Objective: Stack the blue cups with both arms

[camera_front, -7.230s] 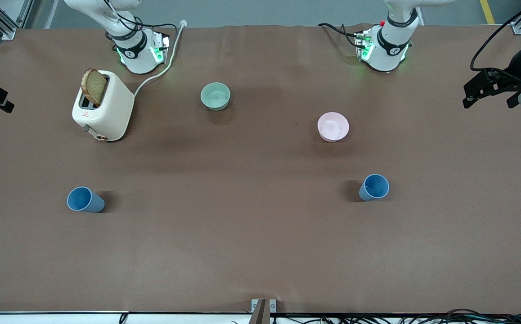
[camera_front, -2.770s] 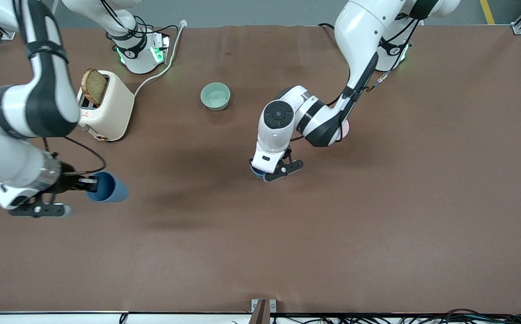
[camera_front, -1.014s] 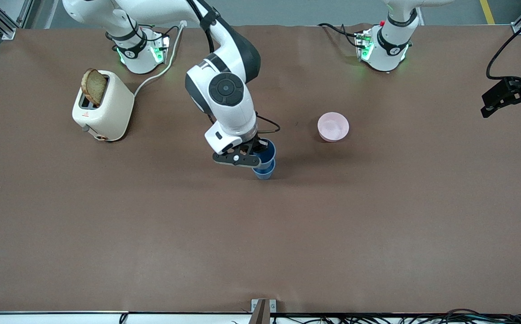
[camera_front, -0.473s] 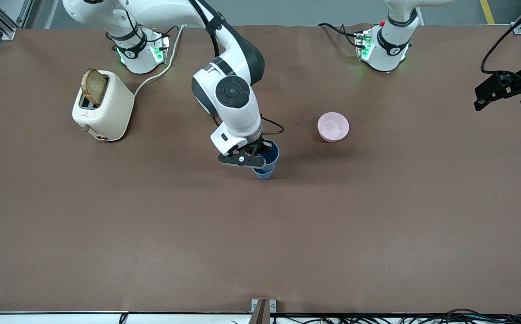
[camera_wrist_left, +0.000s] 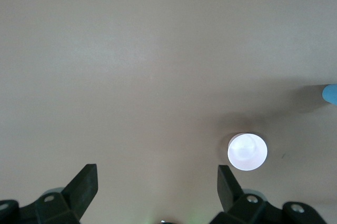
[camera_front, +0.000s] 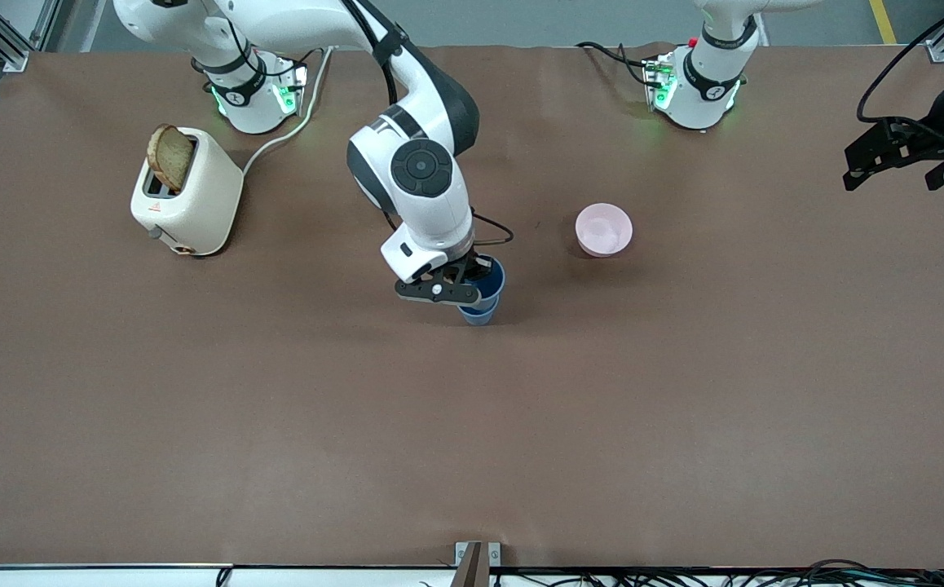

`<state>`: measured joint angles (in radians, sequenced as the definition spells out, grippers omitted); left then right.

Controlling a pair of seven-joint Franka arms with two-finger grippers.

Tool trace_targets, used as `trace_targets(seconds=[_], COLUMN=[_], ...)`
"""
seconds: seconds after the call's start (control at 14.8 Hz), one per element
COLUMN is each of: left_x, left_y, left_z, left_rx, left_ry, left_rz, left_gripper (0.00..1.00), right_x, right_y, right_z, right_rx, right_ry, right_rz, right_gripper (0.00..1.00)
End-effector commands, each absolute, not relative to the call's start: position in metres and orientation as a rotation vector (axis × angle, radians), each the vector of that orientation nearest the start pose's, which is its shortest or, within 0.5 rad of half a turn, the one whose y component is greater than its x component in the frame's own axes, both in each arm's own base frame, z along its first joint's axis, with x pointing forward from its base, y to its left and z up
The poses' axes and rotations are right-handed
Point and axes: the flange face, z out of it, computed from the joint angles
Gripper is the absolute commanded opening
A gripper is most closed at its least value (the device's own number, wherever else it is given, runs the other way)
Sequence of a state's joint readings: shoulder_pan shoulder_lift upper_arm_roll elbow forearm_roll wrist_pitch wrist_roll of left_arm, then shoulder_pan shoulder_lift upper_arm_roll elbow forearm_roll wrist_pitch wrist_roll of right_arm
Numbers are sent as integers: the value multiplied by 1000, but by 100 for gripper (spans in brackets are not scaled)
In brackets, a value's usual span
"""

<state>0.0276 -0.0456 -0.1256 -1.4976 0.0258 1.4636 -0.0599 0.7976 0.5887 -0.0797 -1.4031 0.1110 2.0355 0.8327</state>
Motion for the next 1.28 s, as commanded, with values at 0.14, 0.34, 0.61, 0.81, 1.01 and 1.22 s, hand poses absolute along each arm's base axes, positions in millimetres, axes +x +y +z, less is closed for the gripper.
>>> trace_targets(seconds=[0.14,0.34,0.61,0.81,1.01,1.22], left_x=[515,515,514,512,513,514], left_y=[-51,-51,-49,-49,-49,-48], left_z=[678,677,676,676,677,676], left_rx=[-3126,-3126,-3125,-3126,-3127,-3127], left_ry=[78,78,75,71,73,73], left_rz=[-5,0,19,33,31,33], left_gripper=[100,100,100,100,100,100], right_x=[530,530,526,525,526,526], right_y=[487,488,493,494,494,494], right_z=[360,360,354,348,340,338], right_rx=[-3087,-3091,-3100,-3105,-3114,-3115], right_ry=[225,217,207,205,205,205], right_rz=[5,-5,-5,0,8,9], right_gripper=[1,2,2,3,6,11])
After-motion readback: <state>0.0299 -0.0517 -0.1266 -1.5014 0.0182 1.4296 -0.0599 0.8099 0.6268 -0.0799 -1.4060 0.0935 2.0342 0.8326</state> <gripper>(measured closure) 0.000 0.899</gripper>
